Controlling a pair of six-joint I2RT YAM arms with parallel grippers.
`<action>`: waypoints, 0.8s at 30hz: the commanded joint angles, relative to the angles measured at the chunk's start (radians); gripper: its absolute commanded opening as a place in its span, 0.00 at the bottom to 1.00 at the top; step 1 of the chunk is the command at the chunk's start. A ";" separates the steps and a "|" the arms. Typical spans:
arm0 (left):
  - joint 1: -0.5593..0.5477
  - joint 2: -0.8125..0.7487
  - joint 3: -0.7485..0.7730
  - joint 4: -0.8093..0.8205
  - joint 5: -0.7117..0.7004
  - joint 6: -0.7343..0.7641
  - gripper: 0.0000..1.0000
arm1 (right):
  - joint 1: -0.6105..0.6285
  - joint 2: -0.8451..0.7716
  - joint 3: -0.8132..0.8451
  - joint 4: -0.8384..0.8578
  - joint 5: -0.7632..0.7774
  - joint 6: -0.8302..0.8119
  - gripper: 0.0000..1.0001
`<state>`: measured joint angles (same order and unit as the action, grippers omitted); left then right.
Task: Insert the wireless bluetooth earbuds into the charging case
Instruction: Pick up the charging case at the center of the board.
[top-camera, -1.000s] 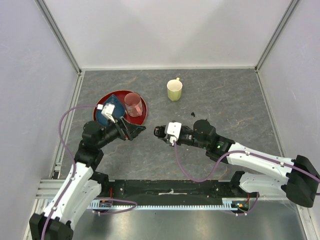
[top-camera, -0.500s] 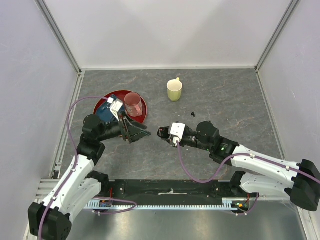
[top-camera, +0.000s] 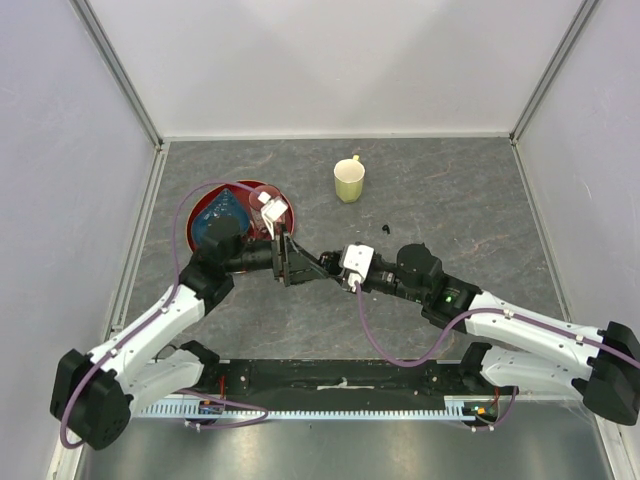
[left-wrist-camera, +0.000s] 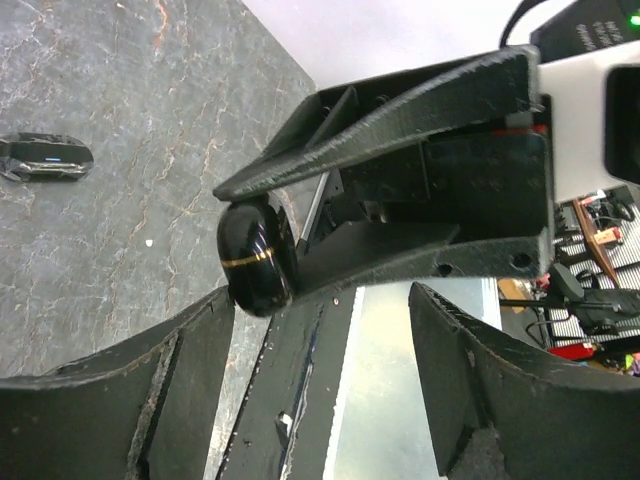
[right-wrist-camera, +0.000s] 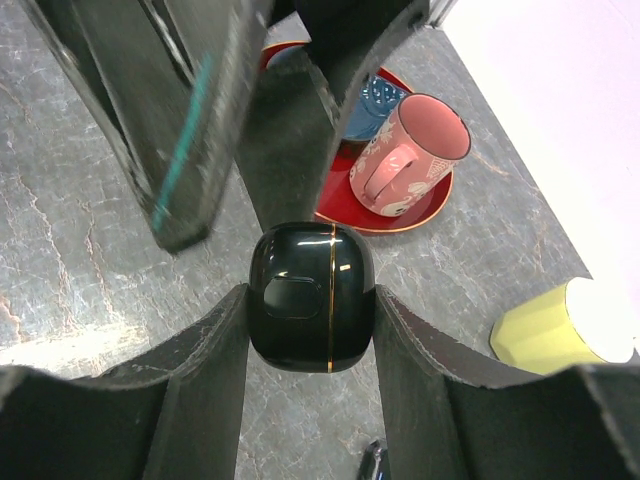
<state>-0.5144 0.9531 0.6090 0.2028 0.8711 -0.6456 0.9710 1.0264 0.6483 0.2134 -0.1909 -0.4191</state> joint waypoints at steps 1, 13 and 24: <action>-0.061 0.062 0.081 0.007 -0.030 0.050 0.75 | 0.006 -0.020 -0.003 0.037 0.007 -0.001 0.00; -0.093 0.125 0.110 -0.003 -0.072 0.069 0.58 | 0.005 -0.015 -0.006 0.055 0.005 0.006 0.00; -0.095 0.141 0.110 0.004 -0.103 0.063 0.47 | 0.005 -0.011 -0.013 0.072 -0.015 0.017 0.00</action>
<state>-0.5980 1.0939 0.6743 0.1593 0.7631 -0.6086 0.9714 1.0157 0.6346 0.2234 -0.1860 -0.4187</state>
